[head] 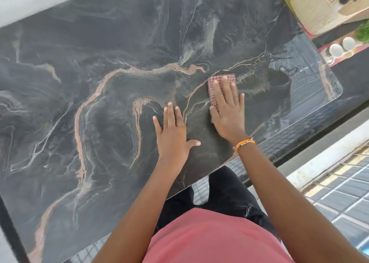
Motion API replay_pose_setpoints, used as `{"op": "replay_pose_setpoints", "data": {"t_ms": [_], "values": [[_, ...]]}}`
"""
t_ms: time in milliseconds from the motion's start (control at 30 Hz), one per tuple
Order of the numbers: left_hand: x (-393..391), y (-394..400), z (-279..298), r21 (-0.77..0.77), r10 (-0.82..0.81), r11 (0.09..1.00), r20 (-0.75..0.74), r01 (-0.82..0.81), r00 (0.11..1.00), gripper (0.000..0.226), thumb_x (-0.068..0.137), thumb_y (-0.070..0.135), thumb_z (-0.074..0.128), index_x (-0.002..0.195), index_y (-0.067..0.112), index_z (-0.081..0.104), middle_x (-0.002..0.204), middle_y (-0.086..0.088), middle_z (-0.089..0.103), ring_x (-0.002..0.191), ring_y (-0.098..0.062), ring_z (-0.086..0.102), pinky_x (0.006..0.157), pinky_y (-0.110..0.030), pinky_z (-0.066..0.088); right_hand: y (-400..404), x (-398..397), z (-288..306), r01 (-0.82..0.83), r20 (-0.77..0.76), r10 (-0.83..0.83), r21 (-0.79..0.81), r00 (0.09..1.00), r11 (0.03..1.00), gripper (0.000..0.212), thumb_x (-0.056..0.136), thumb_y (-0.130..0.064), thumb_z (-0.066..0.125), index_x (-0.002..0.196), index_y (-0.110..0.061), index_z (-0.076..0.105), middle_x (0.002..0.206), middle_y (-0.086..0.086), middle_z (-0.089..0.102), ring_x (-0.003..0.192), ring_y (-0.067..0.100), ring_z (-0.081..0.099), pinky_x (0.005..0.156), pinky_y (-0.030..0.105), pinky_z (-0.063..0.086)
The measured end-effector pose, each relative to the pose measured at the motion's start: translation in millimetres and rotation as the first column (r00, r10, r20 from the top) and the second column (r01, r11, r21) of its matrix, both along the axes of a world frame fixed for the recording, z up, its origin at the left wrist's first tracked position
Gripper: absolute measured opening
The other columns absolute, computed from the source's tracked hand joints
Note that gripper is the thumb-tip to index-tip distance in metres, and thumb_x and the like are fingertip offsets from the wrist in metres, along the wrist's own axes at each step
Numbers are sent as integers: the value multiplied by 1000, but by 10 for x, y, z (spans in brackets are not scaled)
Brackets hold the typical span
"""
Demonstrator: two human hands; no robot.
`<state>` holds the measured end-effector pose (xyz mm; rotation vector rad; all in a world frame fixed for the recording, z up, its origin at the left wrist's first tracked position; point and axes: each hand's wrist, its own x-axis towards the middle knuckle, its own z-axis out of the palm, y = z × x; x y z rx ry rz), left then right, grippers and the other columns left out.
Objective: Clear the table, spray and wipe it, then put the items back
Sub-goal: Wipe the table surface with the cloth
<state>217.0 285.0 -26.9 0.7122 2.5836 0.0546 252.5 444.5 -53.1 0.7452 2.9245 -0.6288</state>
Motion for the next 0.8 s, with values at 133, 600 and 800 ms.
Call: {"op": "replay_pose_setpoints", "data": {"t_ms": [133, 600, 800], "values": [[5, -17, 6, -5, -6, 1000, -16, 6, 1000, 105, 79, 63, 51, 148, 7, -6, 157, -11, -12, 146, -23, -10, 115, -50, -7, -375, -564, -16, -286, -24, 286, 11, 958, 958, 62, 92, -27, 39, 149, -24, 16, 159, 1, 10, 147, 22, 5, 115, 51, 0], [109, 1011, 103, 68, -94, 994, 65, 90, 993, 111, 77, 61, 55, 147, 6, -11, 155, -14, -19, 143, -29, -18, 112, -49, -14, 2055, -68, -36, 138, 30, -139, 33, 990, 990, 57, 95, -30, 34, 149, -31, 14, 159, -5, 6, 147, 18, 5, 114, 57, -3], [197, 1501, 105, 64, -115, 992, 72, 110, 991, 112, 77, 58, 60, 147, 6, -11, 156, -13, -17, 144, -27, -17, 113, -49, -12, 2375, 478, -33, 326, 34, -327, 19, 945, 945, 64, 89, -30, 32, 150, -24, 13, 159, 2, 6, 147, 24, 4, 116, 56, -1]]}}
